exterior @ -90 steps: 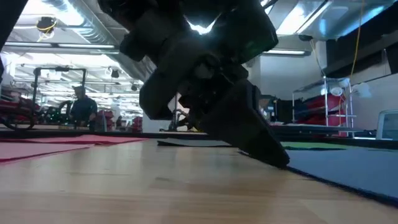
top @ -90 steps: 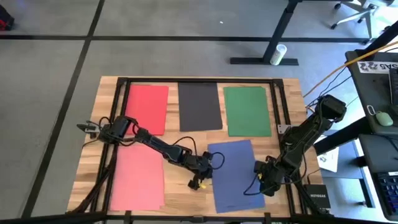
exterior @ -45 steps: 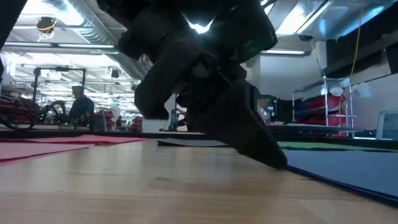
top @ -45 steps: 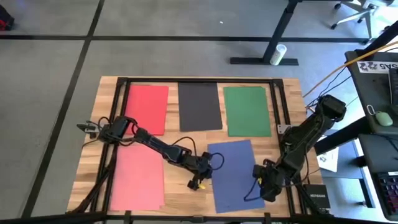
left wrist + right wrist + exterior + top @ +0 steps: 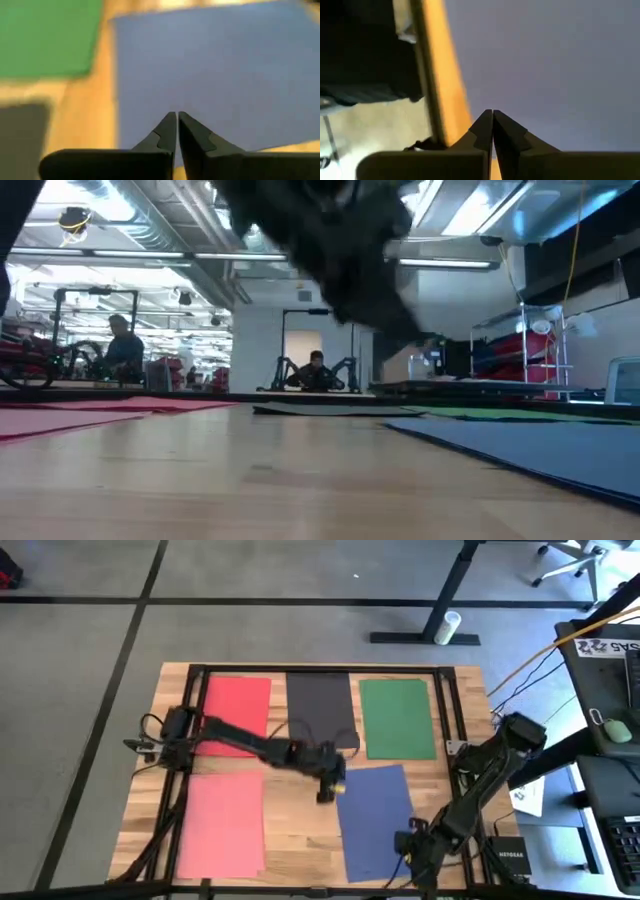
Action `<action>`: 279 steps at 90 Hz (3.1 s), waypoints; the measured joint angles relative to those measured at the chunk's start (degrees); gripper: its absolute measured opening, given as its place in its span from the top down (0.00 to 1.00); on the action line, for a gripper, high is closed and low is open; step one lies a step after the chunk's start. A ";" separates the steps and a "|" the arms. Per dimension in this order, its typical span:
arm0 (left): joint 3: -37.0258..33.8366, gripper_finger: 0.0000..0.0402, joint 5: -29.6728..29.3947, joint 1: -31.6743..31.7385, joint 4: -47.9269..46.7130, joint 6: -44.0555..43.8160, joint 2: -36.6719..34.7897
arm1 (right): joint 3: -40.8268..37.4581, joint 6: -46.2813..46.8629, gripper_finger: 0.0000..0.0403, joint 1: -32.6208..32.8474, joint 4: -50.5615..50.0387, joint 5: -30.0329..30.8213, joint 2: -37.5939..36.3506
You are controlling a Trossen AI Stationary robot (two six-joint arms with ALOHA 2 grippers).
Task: Organize paper
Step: Stack the left blue paper on the stacked blue paper
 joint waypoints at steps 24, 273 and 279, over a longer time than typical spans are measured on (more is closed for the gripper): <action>0.02 1.00 3.67 7.58 0.33 2.48 0.40 | 7.30 -4.14 1.00 0.42 0.04 -3.61 8.86; 12.72 1.00 8.95 5.33 2.79 2.29 18.75 | 7.63 -4.36 1.00 -0.83 -0.59 2.25 12.84; 12.72 1.00 8.95 5.33 2.79 2.29 18.75 | 7.62 -4.36 1.00 -0.83 -0.62 2.27 12.85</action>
